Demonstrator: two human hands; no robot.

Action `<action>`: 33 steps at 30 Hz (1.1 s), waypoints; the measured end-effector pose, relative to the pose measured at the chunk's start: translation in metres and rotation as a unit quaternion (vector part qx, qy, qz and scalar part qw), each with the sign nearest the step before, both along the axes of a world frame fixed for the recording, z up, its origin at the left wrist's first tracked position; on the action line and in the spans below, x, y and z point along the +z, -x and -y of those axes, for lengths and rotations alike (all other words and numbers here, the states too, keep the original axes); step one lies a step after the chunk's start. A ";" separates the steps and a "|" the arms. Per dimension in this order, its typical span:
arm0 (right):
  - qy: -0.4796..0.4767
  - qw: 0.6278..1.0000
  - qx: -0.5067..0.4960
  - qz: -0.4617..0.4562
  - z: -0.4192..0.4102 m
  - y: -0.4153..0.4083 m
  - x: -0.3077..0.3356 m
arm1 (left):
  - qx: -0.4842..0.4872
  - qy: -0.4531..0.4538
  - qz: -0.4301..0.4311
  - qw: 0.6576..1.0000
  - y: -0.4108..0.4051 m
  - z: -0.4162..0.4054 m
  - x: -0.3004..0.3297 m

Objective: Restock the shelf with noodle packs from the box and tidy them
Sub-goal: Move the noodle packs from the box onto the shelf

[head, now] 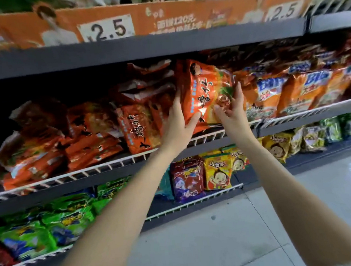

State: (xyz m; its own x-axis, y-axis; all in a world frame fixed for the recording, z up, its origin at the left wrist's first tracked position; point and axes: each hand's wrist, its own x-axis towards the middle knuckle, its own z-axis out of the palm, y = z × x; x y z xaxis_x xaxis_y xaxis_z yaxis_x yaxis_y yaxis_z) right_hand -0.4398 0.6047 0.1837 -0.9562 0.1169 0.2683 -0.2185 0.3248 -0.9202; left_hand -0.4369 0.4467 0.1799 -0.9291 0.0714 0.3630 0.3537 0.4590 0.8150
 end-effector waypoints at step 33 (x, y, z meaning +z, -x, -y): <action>-0.309 0.935 -0.063 -0.161 0.004 -0.044 -0.037 | 0.033 0.064 -0.024 0.997 -0.029 -0.002 -0.029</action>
State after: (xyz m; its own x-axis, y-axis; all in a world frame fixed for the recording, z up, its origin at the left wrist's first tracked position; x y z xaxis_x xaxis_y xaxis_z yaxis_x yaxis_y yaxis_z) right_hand -0.3956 0.6005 0.1469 -0.8039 -0.0491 0.5928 -0.3755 0.8148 -0.4418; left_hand -0.4083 0.4483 0.1509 -0.9151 0.0587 0.3989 0.3560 0.5822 0.7310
